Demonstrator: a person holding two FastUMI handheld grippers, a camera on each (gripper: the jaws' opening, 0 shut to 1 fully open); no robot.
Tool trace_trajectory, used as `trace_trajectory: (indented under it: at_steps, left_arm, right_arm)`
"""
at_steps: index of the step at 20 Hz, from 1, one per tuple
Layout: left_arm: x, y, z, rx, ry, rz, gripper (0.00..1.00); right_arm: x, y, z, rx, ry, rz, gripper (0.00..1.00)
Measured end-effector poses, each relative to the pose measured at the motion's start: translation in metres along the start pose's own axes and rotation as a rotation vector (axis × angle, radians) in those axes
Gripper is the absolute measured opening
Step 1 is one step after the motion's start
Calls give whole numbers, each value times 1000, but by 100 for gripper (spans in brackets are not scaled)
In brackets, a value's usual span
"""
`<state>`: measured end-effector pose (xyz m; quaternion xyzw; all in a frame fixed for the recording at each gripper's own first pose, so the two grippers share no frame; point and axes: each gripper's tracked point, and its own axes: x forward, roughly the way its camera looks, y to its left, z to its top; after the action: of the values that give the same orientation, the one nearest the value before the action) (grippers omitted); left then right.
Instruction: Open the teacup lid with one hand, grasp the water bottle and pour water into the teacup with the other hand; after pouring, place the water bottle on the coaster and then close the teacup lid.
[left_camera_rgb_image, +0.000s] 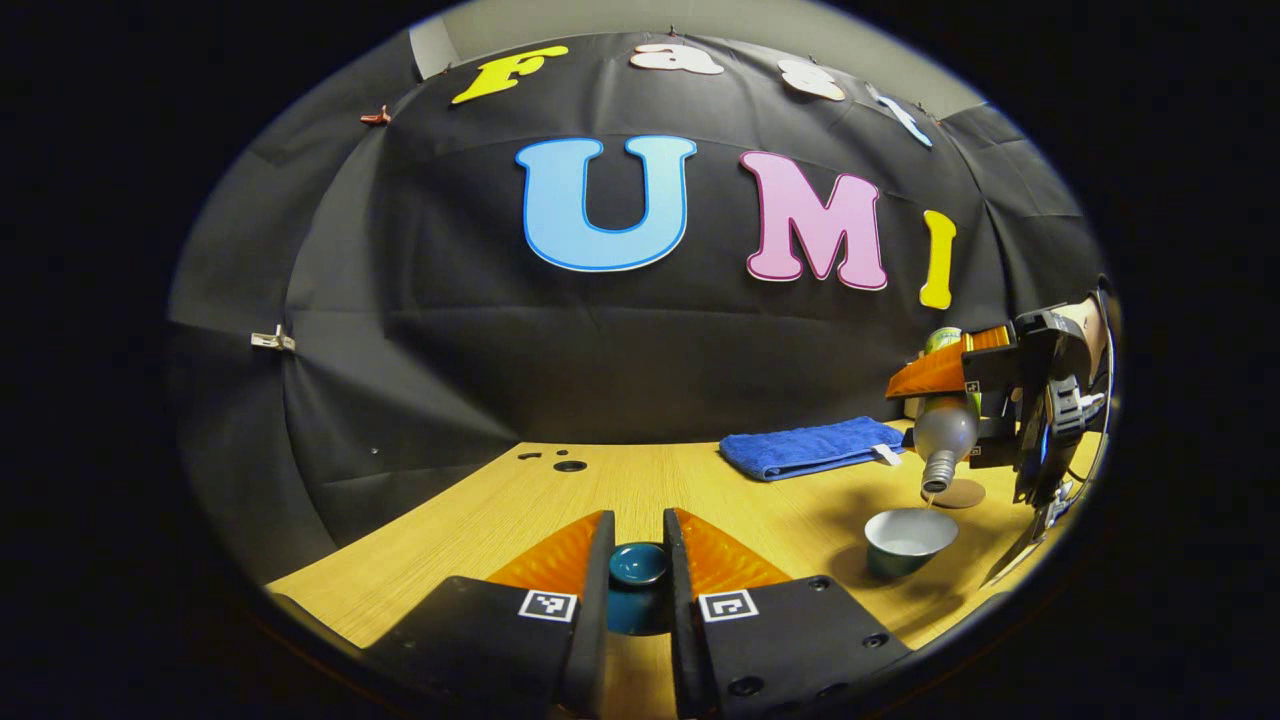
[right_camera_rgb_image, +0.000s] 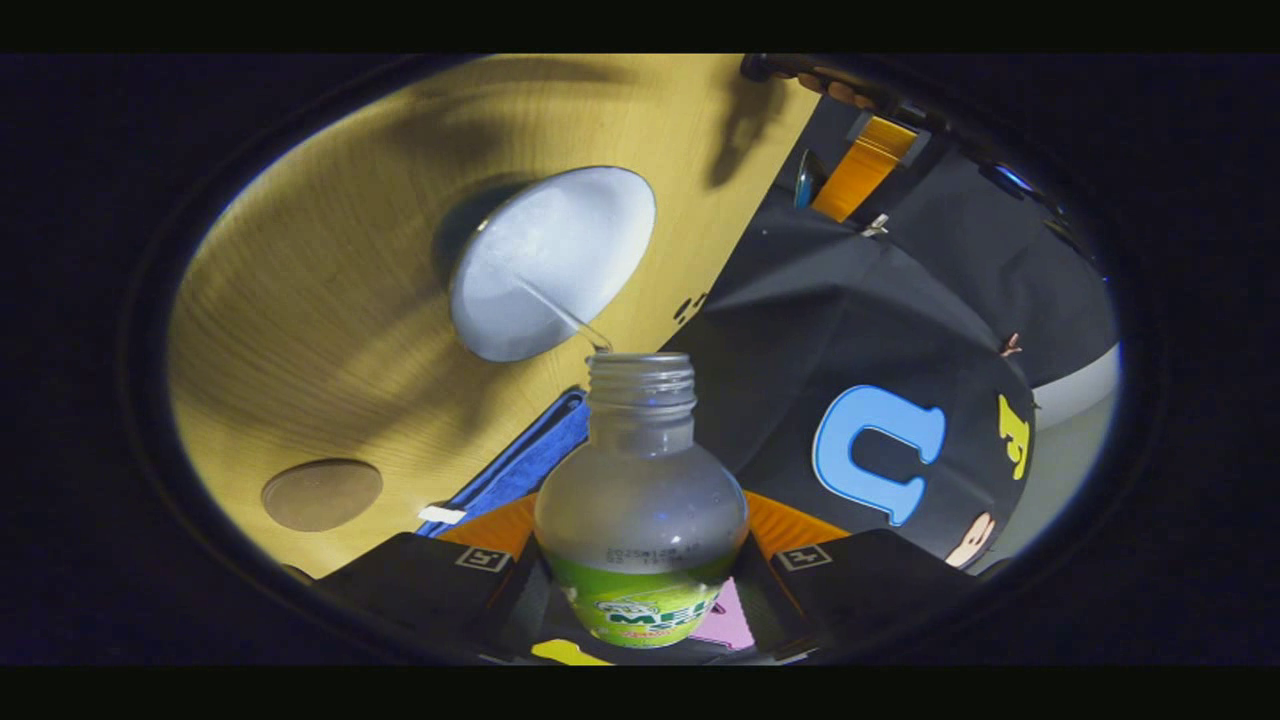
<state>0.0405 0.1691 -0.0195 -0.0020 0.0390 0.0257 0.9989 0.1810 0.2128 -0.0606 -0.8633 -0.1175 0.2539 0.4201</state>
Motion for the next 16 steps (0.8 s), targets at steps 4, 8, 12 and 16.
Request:
trace_trajectory:
  at_steps: [4,8,12,16]
  left_arm:
    - [1,0,1,0,0,-4,30]
    - [1,-1,1,0,0,-4,32]
    - [1,-1,0,0,0,-4,31]
    - [1,0,1,0,-1,-4,30]
  right_arm:
    - [0,3,3,-22,-11,6,80]
    - [-1,1,5,-31,-21,1,80]
    - [-1,0,6,-39,-22,0,80]
    - [-3,1,6,-48,-28,2,78]
